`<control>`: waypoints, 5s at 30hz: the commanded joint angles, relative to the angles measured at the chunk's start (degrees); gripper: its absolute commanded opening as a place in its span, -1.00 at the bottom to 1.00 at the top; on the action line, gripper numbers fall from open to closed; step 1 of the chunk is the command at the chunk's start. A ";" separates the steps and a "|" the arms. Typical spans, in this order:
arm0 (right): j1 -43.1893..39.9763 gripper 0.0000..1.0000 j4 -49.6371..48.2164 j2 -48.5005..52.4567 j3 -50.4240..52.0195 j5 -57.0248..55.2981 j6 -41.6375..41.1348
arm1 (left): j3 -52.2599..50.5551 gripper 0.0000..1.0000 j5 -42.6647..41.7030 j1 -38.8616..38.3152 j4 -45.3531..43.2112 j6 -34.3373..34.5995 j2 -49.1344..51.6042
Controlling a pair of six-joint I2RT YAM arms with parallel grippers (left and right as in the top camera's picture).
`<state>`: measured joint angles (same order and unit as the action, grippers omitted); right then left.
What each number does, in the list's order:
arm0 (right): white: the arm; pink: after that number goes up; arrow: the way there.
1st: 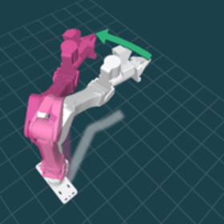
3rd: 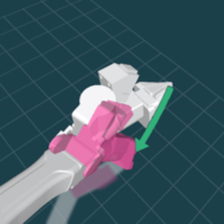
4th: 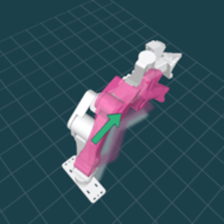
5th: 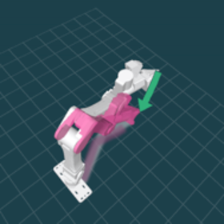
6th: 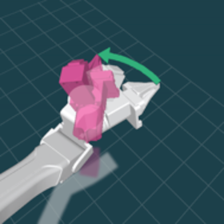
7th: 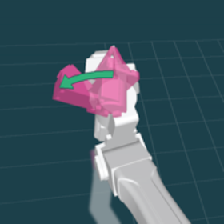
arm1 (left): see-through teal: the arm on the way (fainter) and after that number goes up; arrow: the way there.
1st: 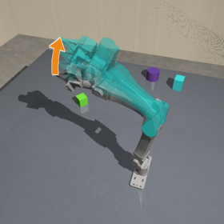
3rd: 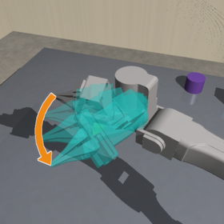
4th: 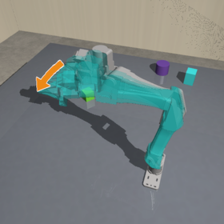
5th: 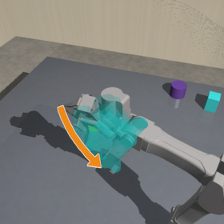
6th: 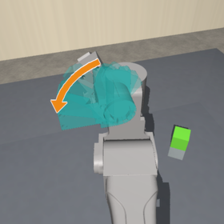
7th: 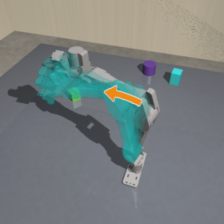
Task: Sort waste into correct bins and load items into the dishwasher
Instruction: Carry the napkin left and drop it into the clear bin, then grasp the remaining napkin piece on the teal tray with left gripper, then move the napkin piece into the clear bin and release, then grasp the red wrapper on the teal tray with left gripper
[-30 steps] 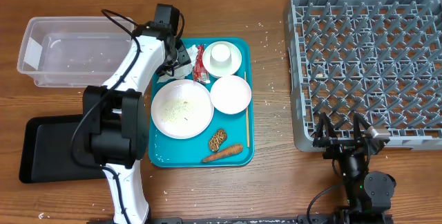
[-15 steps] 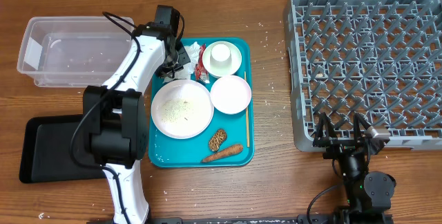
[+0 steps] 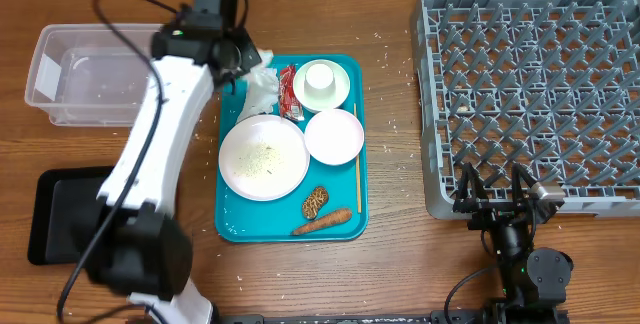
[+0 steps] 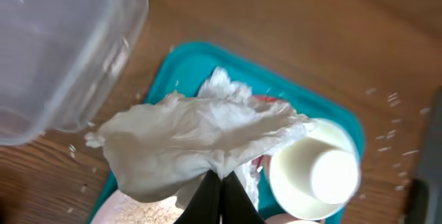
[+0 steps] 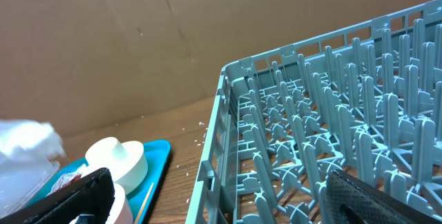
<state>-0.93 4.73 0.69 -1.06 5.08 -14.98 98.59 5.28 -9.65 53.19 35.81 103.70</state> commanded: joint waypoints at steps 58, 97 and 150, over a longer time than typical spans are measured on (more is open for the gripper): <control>0.28 1.00 -0.33 -0.52 0.59 -0.50 0.02 | 0.85 0.92 -1.53 1.38 -2.99 -23.67 21.59; 0.28 1.00 -0.33 -0.52 0.59 -0.50 0.02 | 16.85 -0.92 9.42 1.44 0.11 -21.20 6.29; 0.28 1.00 -0.33 -0.52 0.59 -0.50 0.04 | 3.87 0.54 -12.15 -3.50 5.16 -16.90 18.21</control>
<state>-0.93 4.73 0.69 -1.06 5.08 -14.96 103.09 -8.75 -12.40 58.63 18.09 119.92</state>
